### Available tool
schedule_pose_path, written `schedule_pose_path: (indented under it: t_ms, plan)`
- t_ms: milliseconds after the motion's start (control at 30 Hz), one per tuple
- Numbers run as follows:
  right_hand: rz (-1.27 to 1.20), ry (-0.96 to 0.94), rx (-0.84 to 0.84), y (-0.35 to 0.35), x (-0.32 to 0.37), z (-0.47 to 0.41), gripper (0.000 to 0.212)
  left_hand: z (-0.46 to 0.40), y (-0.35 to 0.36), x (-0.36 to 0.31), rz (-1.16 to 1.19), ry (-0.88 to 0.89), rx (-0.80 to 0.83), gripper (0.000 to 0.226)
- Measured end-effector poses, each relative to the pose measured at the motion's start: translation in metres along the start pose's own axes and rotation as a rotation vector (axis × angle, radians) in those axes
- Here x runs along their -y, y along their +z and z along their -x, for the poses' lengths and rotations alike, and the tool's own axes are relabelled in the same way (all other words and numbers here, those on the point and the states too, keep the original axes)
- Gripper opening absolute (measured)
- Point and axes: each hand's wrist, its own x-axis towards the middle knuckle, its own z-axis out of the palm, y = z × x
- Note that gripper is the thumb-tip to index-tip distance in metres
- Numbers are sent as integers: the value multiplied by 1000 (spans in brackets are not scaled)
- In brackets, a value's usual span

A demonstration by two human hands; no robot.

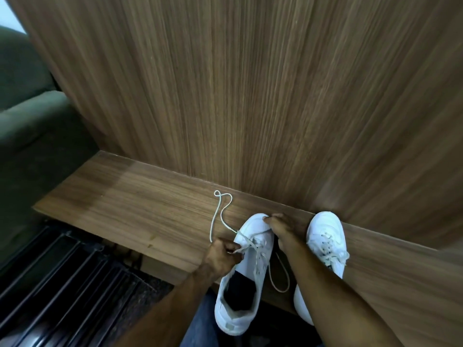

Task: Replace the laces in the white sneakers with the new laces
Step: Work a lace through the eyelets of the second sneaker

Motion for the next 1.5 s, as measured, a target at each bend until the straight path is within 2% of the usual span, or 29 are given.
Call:
schedule_pose_path:
  t_ms: [67,133,233,367,467,533,600,700,733,800,867,967,1100,1200,1267,1400,1467,1500]
  plan:
    - [-79,8,0,2,3,-6,30,-1,0,1,-10,9,1,30]
    - [-51,-19,33,6,6,-11,32,0,0,0,-20,10,-1,27]
    - [61,-179,60,15,15,-12,32,1,1,-1,-22,12,-10,23]
    - [248,-372,119,28,24,-3,20,1,1,-4,-51,-15,-11,17]
    - [60,-442,212,30,39,27,32,1,-1,-5,-60,-55,-21,14]
    - [-120,-514,271,22,46,47,32,1,-1,-5,-74,-48,-18,7]
    - [-176,-597,205,9,48,60,32,3,-1,-7,-91,-49,-15,7]
    - [83,-514,-52,-10,32,66,36,2,0,-9,-88,-66,-42,12]
    - [227,-446,-70,-14,22,69,38,4,0,-10,-96,-66,-48,13]
    - [542,-365,33,-21,1,81,25,6,2,-14,-123,-53,-65,9]
    - [732,-369,104,-21,-14,94,7,6,3,-15,-148,-38,-86,6]
    - [787,-385,21,-18,-27,103,23,6,4,-17,-179,-34,-95,13]
    - [809,-385,-9,-19,-23,105,24,10,5,-27,-256,-44,-99,8]
    - [633,-336,-21,-32,-12,107,17,10,5,-26,-252,-55,-94,7]
    - [346,-312,-99,-50,1,108,19,9,5,-26,-212,-81,-79,10]
    - [-417,-549,-335,-107,39,122,32,10,5,-24,-195,-93,-109,22]
    - [-545,-675,-461,-130,56,126,31,8,5,-19,-190,-65,-125,22]
    - [-513,-708,-528,-139,60,128,29,8,5,-19,-196,-62,-125,20]
